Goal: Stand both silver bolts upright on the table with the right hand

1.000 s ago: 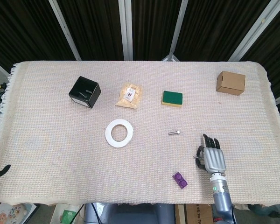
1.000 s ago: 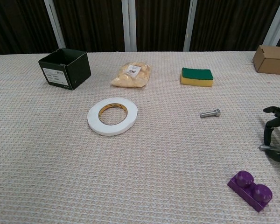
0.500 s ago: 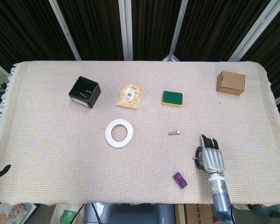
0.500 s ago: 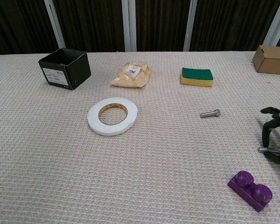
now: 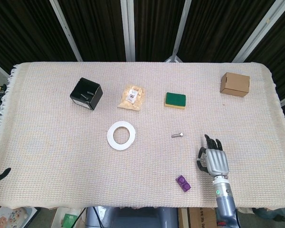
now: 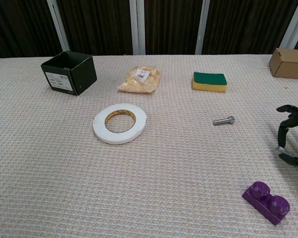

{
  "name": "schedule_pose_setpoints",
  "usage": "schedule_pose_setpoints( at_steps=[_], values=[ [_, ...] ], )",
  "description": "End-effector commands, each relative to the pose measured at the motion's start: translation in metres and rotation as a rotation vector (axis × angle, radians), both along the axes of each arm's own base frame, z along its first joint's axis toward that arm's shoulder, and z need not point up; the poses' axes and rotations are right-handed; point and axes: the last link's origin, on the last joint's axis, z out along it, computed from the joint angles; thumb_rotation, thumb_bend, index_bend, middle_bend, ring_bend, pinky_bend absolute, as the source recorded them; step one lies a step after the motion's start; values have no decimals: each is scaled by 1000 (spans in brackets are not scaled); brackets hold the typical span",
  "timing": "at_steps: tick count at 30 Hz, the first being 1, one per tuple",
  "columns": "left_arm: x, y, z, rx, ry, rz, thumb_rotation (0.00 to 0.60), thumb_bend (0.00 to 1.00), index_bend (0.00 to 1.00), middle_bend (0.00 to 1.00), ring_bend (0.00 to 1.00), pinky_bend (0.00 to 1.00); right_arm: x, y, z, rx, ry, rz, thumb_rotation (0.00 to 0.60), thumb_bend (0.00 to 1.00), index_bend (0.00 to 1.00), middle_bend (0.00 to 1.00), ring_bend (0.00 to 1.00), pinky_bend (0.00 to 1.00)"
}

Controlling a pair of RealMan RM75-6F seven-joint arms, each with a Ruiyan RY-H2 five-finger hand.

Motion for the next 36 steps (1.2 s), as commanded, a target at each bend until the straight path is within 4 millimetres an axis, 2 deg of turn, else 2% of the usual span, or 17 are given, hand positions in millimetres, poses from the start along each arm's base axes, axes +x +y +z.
schedule_pose_setpoints(
  at_steps=[1, 8, 18, 26, 36],
  values=[
    [0, 0, 0, 2, -1, 1, 600, 122, 65, 61, 0, 154, 1, -1, 6, -6, -34, -11, 600, 353, 600, 64, 108, 35],
    [0, 0, 0, -1, 0, 0, 600, 122, 67, 61, 0, 154, 0, -4, 16, -6, -100, -40, 600, 353, 600, 64, 107, 34],
    [0, 0, -1, 0, 3, 1, 600, 123, 69, 61, 0, 154, -4, -6, 19, 10, -162, -80, 600, 353, 600, 64, 107, 35],
    [0, -1, 0, 1, 0, 1, 600, 123, 70, 62, 0, 154, -7, -12, 20, -19, -396, -104, 600, 353, 600, 64, 108, 35],
    [1, -1, -1, -2, 4, 1, 600, 122, 77, 62, 0, 154, -19, -15, 17, -56, -480, -74, 600, 353, 600, 64, 109, 36]
  ],
)
